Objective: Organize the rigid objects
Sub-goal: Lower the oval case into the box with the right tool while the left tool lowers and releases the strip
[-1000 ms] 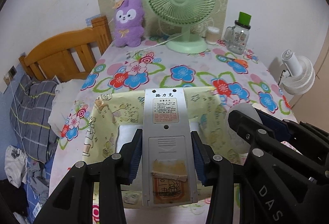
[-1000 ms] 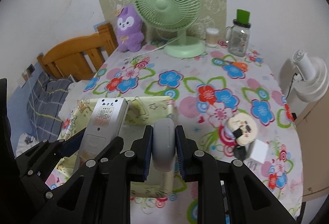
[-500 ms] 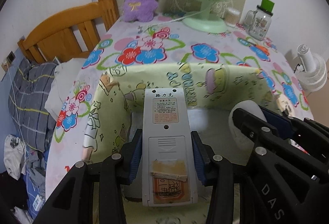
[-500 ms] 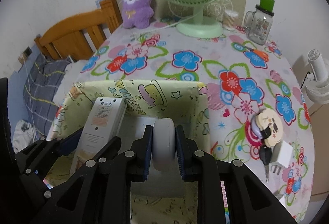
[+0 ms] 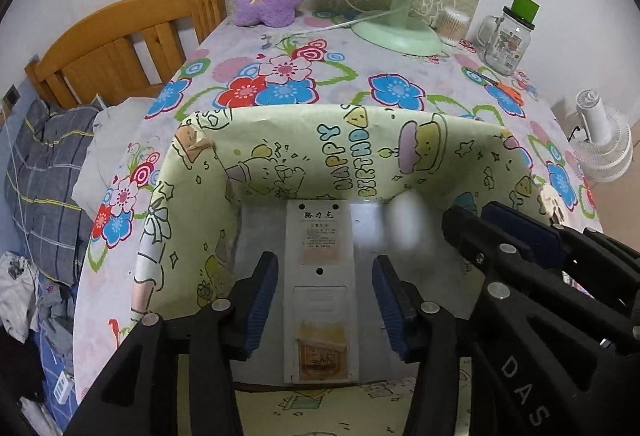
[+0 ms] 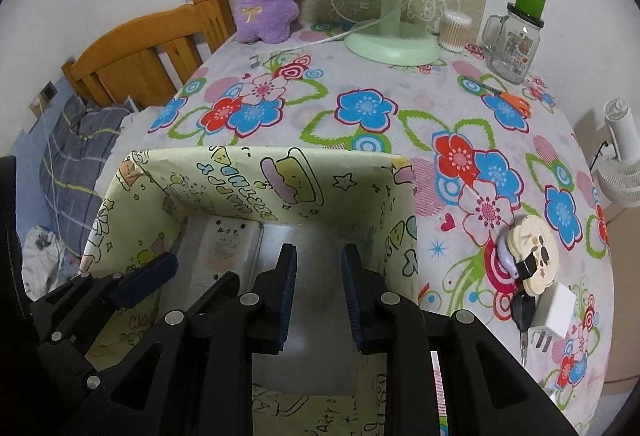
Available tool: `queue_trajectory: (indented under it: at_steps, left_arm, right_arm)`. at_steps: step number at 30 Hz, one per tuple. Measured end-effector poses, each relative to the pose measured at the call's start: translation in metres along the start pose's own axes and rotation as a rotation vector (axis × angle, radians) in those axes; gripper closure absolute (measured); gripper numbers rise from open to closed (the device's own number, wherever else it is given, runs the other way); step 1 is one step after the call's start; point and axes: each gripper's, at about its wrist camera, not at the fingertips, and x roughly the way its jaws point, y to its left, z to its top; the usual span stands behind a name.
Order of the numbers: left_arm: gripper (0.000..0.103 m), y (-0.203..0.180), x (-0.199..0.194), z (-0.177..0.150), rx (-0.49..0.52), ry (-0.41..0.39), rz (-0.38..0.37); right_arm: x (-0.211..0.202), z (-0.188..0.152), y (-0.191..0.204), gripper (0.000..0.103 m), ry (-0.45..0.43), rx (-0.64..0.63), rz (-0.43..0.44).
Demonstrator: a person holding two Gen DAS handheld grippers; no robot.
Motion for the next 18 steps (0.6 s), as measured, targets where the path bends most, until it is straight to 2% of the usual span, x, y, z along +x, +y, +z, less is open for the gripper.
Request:
queue_trajectory:
  at_steps: [3,5,7,10,12,18]
  left_arm:
    - [0.038,-0.004,-0.009,-0.001,0.004,-0.016,-0.005]
    - [0.024,-0.009,-0.017,-0.002,0.014,-0.044,0.04]
    - [0.023,-0.01,-0.022,-0.003,0.024,-0.059,0.069]
    - [0.022,-0.01,-0.026,-0.007,0.015,-0.05,0.041]
    - [0.022,-0.012,-0.03,-0.01,0.016,-0.061,0.055]
    - [0.022,-0.018,-0.045,-0.016,0.029,-0.081,0.068]
  right_arm:
    - [-0.007,-0.001,-0.002,0.068,-0.006,0.0,0.003]
    - [-0.01,-0.002,-0.005,0.066,0.005,0.009,0.037]
    - [-0.016,-0.005,-0.007,0.066,-0.009,0.013,0.05]
    - [-0.023,-0.009,-0.005,0.063,-0.011,0.006,0.048]
    - [-0.028,-0.011,-0.005,0.056,-0.02,0.003,0.023]
    - [-0.045,-0.019,-0.007,0.055,-0.041,0.006,0.033]
